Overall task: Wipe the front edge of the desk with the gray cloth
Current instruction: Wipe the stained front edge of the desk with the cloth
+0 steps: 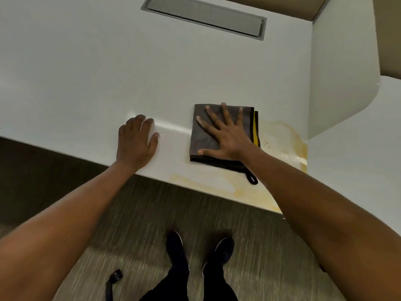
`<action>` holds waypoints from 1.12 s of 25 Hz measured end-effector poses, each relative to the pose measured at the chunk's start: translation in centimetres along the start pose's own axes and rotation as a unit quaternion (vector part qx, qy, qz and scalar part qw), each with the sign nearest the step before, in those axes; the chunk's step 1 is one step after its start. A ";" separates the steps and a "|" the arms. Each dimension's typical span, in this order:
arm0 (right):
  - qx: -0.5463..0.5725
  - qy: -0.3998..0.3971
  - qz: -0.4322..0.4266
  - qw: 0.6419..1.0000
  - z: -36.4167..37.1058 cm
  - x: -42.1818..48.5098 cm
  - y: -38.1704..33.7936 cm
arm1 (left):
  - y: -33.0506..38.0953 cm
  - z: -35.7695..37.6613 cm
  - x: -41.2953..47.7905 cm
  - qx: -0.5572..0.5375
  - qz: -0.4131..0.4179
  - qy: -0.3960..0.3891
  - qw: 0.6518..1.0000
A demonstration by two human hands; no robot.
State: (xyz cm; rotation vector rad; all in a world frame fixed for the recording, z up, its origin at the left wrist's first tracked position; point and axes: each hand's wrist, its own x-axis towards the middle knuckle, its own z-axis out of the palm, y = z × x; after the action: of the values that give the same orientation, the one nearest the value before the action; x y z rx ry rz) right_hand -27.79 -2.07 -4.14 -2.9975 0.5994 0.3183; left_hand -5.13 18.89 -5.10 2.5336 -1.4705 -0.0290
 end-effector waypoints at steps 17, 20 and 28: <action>0.097 0.068 0.077 0.990 1.6 4.7 -7.3 | -1.1 1.7 0.4 -0.020 0.001 0.055 0.998; 0.070 0.069 -0.041 0.994 3.8 -3.1 -8.8 | -1.1 1.5 0.4 -0.018 0.001 0.053 0.998; 0.110 0.044 0.240 0.964 0.4 3.1 5.1 | -0.9 1.8 0.4 -0.014 -0.003 0.065 0.998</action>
State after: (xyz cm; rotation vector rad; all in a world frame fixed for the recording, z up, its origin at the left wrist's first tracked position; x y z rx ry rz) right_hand -27.03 -7.85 -5.36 -2.6309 1.2803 0.1274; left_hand -4.45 18.68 -7.00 2.4673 -1.4040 0.1120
